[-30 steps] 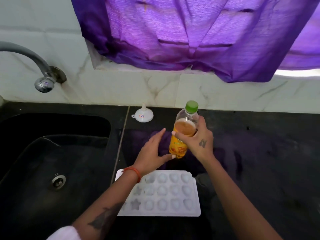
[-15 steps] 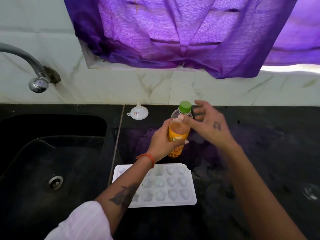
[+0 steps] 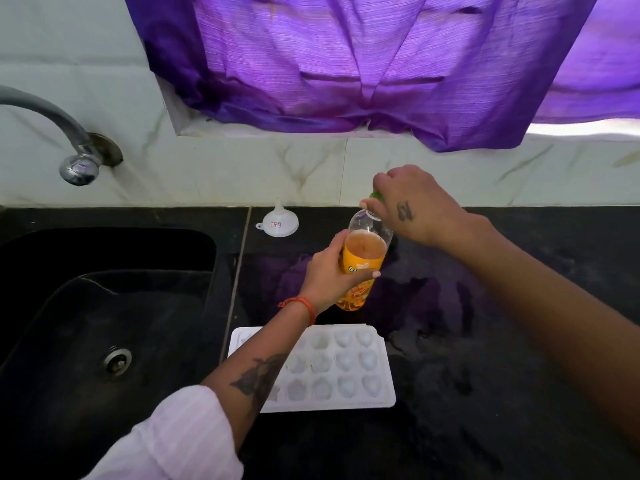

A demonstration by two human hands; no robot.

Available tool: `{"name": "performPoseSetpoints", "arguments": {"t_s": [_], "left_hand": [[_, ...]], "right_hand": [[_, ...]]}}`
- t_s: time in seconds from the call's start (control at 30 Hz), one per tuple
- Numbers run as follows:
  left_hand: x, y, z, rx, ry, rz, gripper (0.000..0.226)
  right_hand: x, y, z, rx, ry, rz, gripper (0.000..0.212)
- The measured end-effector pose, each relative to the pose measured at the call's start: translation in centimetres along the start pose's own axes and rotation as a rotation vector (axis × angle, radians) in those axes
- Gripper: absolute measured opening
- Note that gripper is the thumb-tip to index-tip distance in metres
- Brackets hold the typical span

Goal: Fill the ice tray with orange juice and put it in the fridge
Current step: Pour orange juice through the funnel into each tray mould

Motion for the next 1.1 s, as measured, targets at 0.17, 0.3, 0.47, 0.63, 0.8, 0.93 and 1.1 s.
{"name": "performPoseSetpoints", "arguments": {"t_s": [0.17, 0.3, 0.47, 0.63, 0.8, 0.93, 1.1], "left_hand": [[-0.1, -0.9, -0.5, -0.013, -0.003, -0.001, 0.072], [-0.5, -1.4, -0.6, -0.032, -0.016, -0.005, 0.079], [-0.5, -1.4, -0.5, -0.029, -0.042, -0.004, 0.080], [-0.4, -1.6, -0.5, -0.032, -0.058, -0.015, 0.080], [-0.3, -1.5, -0.6, -0.031, -0.081, -0.023, 0.076], [-0.3, -1.6, -0.5, -0.040, -0.073, -0.023, 0.076], [-0.4, -1.6, -0.5, -0.046, -0.069, -0.023, 0.075]], "right_hand": [[-0.2, -0.3, 0.3, -0.029, -0.014, -0.212, 0.040], [-0.4, -0.1, 0.6, -0.028, -0.028, -0.389, 0.036], [0.2, 0.9, -1.0, 0.154, -0.142, -0.320, 0.040], [0.5, -0.1, -0.2, 0.075, -0.155, -0.203, 0.046], [0.2, 0.0, 0.2, -0.042, -0.108, -0.383, 0.035], [0.3, 0.9, -0.6, 0.169, -0.147, -0.334, 0.043], [0.8, 0.9, -0.5, 0.081, -0.172, -0.231, 0.045]]}}
Point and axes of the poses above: each hand's wrist, its own x-axis towards the middle knuckle, its own z-axis out of the palm, y = z × x, the point moved 3 cm from there along x, towards the middle knuckle, and after that the axes turned 14 degrees about -z, right-handed, at the moved point
